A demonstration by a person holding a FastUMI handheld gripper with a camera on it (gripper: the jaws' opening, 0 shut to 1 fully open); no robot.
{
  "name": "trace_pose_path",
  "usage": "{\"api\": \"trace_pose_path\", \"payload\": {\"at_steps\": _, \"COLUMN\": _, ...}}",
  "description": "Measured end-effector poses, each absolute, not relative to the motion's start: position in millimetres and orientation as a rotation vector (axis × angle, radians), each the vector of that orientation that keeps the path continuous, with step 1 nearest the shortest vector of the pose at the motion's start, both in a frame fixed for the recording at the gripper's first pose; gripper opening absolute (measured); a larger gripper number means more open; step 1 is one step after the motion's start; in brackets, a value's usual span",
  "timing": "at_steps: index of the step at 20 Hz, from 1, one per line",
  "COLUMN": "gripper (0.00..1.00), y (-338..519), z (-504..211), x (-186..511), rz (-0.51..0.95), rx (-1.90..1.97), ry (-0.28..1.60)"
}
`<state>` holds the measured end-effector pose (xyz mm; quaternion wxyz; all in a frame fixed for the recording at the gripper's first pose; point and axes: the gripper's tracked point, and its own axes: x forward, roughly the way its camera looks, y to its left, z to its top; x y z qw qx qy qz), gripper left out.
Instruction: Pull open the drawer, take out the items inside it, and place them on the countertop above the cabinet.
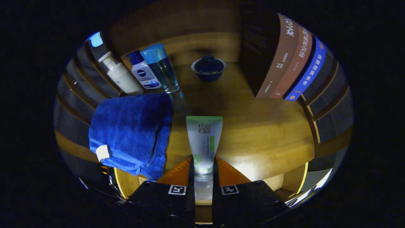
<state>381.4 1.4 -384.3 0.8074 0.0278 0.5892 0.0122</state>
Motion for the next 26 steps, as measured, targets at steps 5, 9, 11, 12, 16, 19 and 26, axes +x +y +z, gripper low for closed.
{"api": "trace_pose_path", "payload": {"at_steps": 5, "gripper": 0.25, "y": 2, "z": -392, "x": 401, "rz": 0.003, "rx": 0.074, "ry": 1.287}}
{"api": "trace_pose_path", "payload": {"at_steps": 9, "gripper": 0.30, "y": 6, "z": -392, "x": 406, "rz": -0.002, "rx": 0.070, "ry": 1.297}}
{"api": "trace_pose_path", "payload": {"at_steps": 11, "gripper": 0.35, "y": 6, "z": -394, "x": 406, "rz": 0.002, "rx": 0.066, "ry": 1.300}}
{"api": "trace_pose_path", "payload": {"at_steps": 12, "gripper": 0.37, "y": 7, "z": -392, "x": 406, "rz": 0.002, "rx": 0.072, "ry": 1.297}}
{"api": "trace_pose_path", "payload": {"at_steps": 16, "gripper": 0.59, "y": 10, "z": -389, "x": 407, "rz": 0.034, "rx": 0.065, "ry": 1.275}}
{"api": "trace_pose_path", "payload": {"at_steps": 19, "gripper": 1.00, "y": 18, "z": -385, "x": 409, "rz": 0.072, "rx": 0.035, "ry": 1.239}}
{"api": "trace_pose_path", "payload": {"at_steps": 26, "gripper": 1.00, "y": 20, "z": -338, "x": 407, "rz": 0.073, "rx": -0.040, "ry": 1.041}}
